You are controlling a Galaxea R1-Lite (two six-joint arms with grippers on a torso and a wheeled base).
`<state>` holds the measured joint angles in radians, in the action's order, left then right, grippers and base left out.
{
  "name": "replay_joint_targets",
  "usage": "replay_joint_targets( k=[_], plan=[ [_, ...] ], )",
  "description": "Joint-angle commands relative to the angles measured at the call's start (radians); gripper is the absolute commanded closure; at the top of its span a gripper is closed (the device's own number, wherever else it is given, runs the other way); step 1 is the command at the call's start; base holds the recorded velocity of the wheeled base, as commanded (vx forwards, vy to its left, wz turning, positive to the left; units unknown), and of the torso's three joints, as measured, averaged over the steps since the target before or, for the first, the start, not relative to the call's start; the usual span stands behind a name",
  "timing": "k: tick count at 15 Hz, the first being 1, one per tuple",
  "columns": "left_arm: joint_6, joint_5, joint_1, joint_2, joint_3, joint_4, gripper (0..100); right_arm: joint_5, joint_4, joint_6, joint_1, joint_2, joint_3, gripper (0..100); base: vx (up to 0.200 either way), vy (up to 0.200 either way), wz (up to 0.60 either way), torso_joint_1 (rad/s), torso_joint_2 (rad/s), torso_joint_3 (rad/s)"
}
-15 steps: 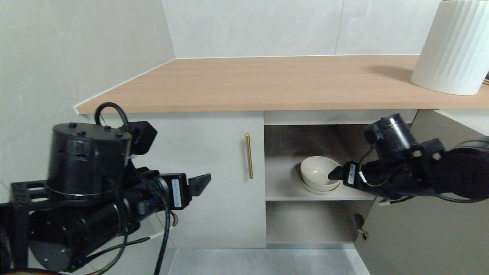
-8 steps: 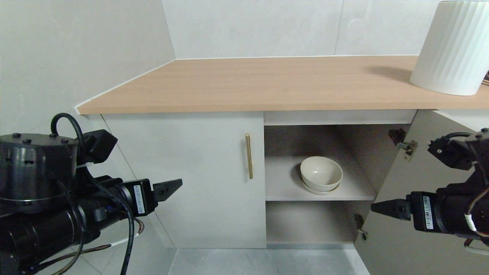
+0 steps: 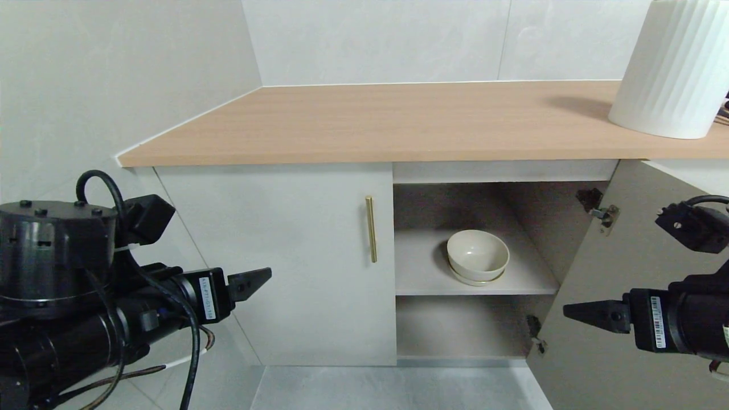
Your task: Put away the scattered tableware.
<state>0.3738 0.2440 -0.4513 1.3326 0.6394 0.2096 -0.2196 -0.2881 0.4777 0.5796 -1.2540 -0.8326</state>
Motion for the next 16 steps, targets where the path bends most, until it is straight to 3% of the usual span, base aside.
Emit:
replay_joint_targets(
  k=[1, 16],
  plan=[
    [0.000, 0.001, -0.006, -0.001, 0.000, -0.001, 0, 0.000, 0.000, 0.001, 0.000, -0.007, 0.001, 0, -0.200, 0.000, 0.00, -0.002, 0.00, 0.002],
    [0.000, 0.001, -0.010, -0.004, 0.000, -0.001, 0, 0.000, -0.006, 0.001, 0.000, -0.007, 0.003, 0, -0.187, 0.000, 0.00, 0.002, 0.00, 0.001]
  ],
)
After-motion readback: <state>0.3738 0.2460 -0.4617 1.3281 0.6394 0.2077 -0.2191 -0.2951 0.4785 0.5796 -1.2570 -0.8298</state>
